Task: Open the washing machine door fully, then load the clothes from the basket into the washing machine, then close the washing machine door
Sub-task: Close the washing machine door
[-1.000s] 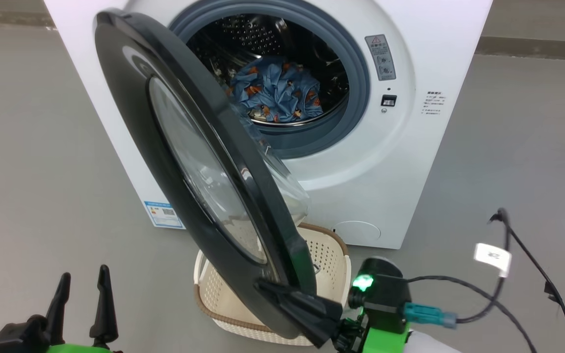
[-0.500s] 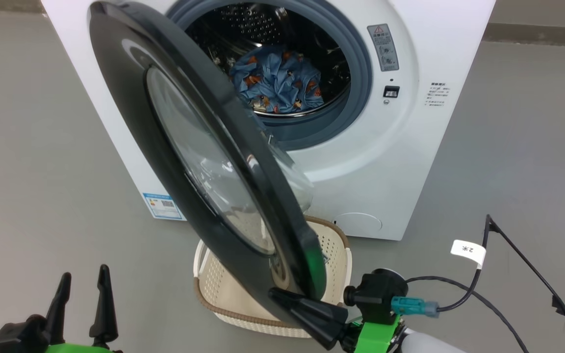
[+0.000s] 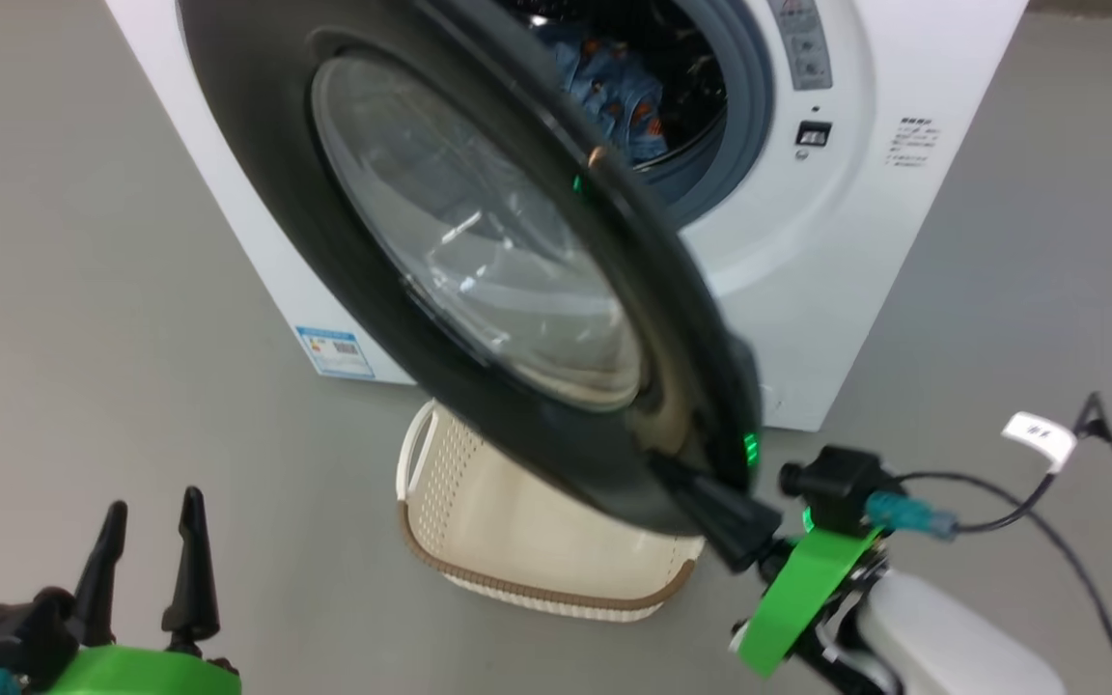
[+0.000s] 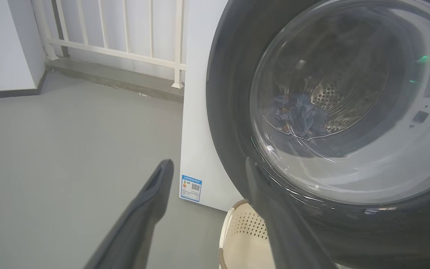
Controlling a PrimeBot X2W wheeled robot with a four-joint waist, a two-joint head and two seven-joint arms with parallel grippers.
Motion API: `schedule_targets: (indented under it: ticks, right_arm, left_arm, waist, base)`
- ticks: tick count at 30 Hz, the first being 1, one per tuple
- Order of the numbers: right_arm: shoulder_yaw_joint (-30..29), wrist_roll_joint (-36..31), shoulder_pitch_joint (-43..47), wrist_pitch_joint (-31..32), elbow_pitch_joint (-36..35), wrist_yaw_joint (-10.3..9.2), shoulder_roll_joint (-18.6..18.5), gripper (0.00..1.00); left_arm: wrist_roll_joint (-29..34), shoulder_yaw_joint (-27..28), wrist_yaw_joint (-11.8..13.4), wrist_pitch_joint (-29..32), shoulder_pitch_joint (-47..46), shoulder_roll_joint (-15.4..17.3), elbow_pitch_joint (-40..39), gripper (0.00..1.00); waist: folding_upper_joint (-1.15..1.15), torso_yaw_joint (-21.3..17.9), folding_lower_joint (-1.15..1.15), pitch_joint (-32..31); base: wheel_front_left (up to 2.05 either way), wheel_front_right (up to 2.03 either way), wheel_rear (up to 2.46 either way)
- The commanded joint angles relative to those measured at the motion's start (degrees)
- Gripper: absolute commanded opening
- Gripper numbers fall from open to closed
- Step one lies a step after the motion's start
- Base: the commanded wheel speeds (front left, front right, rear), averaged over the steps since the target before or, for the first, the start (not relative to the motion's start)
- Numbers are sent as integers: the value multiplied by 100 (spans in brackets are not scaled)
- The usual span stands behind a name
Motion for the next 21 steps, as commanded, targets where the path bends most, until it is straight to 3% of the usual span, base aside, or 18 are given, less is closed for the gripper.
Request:
schedule_targets:
  ticks: [1, 10, 21]
  right_arm:
    - [-225, -97, -141, -71, -16, 1, -51, 0]
    - [-1890, -883, -236, -75, 54, 1, 253, 0]
    - [-2464, -1296, -969, -76, 135, 1, 294, 0]
  left_arm:
    - [-59, 170, -15, -37, -285, 195, -146, 100]
    - [-203, 138, -15, -37, -524, 344, -202, 100]
    - [-387, 113, -15, -37, -819, 547, -321, 100]
  waist:
    - [0, 99, 0, 196]
    - [0, 210, 0, 729]
    - [0, 267, 0, 1394]
  base:
    - [0, 0, 0]
    - [0, 0, 0]
    - [0, 0, 0]
